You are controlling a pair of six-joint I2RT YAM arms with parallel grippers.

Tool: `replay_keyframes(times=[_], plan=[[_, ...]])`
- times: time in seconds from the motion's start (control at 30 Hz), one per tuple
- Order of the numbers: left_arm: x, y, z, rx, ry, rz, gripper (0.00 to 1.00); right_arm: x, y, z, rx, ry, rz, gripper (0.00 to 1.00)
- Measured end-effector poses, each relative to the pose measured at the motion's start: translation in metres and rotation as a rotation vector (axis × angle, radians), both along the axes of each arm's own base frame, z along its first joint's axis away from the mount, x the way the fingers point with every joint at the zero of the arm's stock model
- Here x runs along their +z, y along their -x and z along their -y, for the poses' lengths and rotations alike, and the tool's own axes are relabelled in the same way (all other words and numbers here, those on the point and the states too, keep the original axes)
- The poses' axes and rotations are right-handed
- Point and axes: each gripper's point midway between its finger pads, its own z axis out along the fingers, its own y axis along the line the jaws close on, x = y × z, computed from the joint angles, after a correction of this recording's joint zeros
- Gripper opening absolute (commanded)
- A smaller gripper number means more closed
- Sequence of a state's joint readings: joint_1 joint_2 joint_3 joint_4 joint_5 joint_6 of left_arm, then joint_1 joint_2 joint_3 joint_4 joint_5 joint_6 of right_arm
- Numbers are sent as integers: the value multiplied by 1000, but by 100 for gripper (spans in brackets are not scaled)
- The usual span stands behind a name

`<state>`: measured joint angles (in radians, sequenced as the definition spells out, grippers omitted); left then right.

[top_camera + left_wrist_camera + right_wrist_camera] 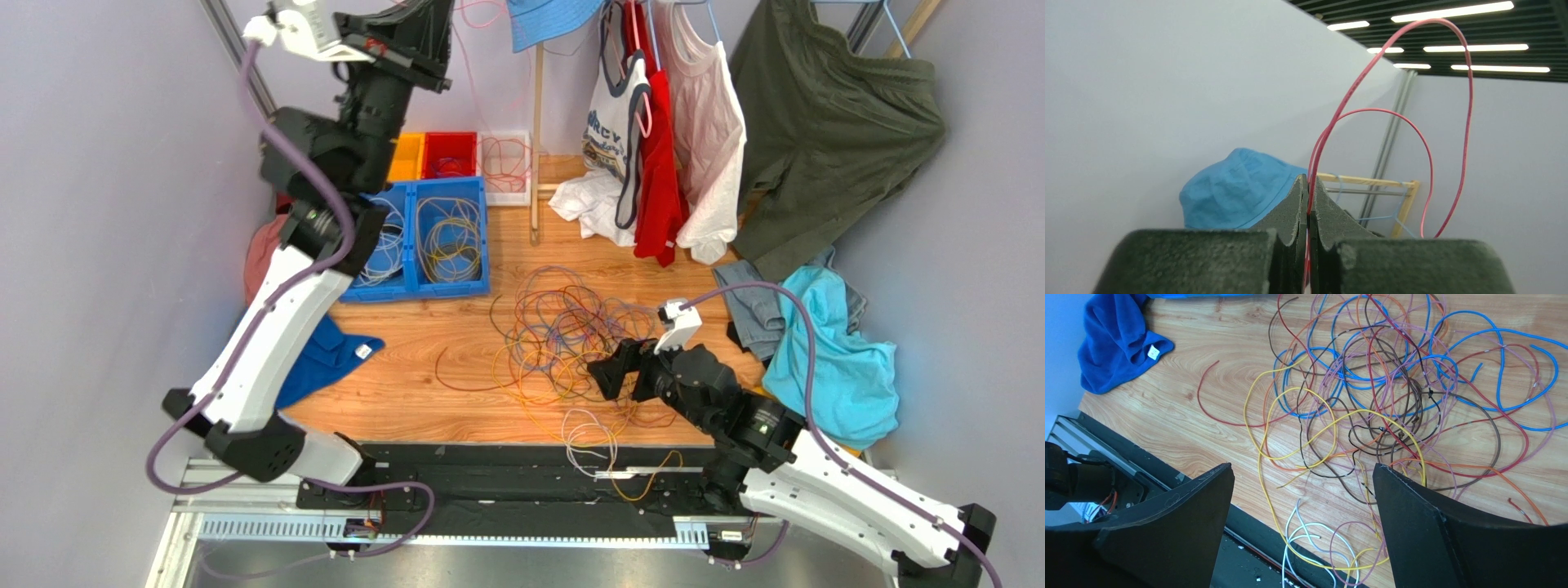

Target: Untangle the cables

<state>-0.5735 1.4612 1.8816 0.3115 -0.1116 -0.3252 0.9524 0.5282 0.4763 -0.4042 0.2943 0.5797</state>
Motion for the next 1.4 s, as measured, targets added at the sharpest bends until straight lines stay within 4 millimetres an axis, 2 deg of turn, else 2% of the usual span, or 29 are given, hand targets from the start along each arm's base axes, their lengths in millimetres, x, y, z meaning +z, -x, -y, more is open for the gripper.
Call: replay_keyframes(times=[0.07,0.17,0.33,0.47,0.67,0.83,0.93,1.07,1.2,1.4], plan=[[16,33,-2,-34,11,32,0,10,2,4,-4,-15,13,87],[21,64,1,-84,-2,27,0,34,4,12,-18,-56,51,87],[3,81,11,-139,-56,-49,0,68,6,20,-28,-121,124,86],[-13,87,16,-168,-97,-110,0,78,8,16,2,-139,143,86],[-17,106,25,-228,-139,-155,0,100,16,-10,131,-206,179,84],[-8,123,26,-258,-139,-150,0,128,29,-43,294,-272,195,82],[-9,126,27,-263,-143,-155,0,138,37,-62,388,-296,194,82],[-15,126,31,-262,-161,-174,0,140,49,-85,487,-287,188,82],[-17,129,36,-275,-171,-182,0,128,50,-102,528,-243,182,82],[-10,140,47,-314,-178,-170,0,120,21,-105,412,-194,247,84]])
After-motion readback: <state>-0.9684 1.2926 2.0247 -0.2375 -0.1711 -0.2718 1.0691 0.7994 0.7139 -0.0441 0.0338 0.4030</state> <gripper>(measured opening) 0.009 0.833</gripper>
